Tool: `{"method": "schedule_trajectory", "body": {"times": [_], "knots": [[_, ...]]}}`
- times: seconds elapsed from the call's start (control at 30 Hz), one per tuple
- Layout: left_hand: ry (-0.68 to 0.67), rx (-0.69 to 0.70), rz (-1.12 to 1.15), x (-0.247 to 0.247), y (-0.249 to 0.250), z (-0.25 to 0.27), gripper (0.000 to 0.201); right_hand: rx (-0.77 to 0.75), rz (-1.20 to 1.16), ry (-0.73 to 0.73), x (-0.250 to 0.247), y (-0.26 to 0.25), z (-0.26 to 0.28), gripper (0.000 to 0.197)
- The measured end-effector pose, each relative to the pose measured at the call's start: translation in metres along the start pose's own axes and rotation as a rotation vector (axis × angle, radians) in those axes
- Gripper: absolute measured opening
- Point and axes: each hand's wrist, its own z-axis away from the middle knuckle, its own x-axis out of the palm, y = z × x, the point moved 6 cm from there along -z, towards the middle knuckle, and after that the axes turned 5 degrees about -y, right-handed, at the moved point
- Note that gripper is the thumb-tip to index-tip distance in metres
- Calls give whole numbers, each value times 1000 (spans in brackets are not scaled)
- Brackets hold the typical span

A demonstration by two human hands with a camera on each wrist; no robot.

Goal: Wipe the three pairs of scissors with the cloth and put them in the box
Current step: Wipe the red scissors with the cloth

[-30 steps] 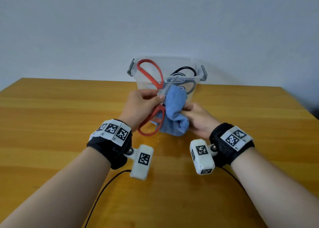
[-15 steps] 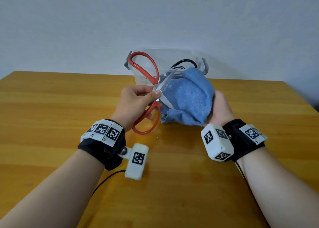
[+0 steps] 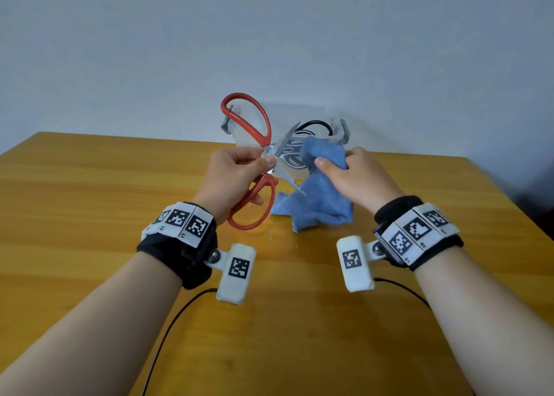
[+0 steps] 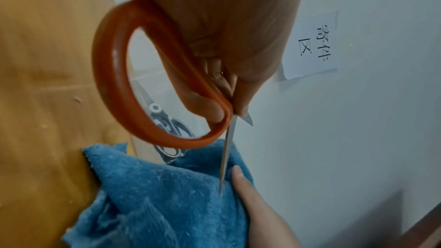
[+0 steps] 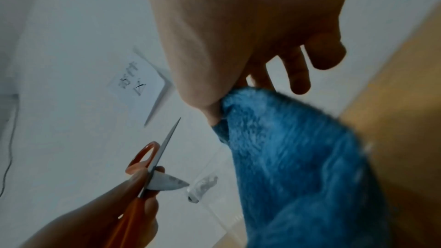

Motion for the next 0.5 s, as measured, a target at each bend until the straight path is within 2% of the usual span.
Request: {"method": "schedule_trajectory", "body": {"times": [0.07,0.13,0.23,0.3,0.4,0.43,0.5], "knots": [[-4,2,0,1,7,4,23,42,138,-27,-6,-5,5,59],[-8,0,-5,2,15,8,24,39,286,-30,-15,-11,9,67],[-13,2,-19,3,25,15,22,-23,299,130,-38,-21,16,58],[-13,-2,-24,2,30,19,19,-93,166,251,-53,-27,21,47],[-13,-6,-37,1,37,23,18,-113,-292,243,-59,-28,28,17],[-10,-7,-46,0,38,24,17,-78,-444,247,-57,-25,28,14],[-6,-7,-55,0,38,25,17,-18,-602,296,-55,-18,28,24]]}}
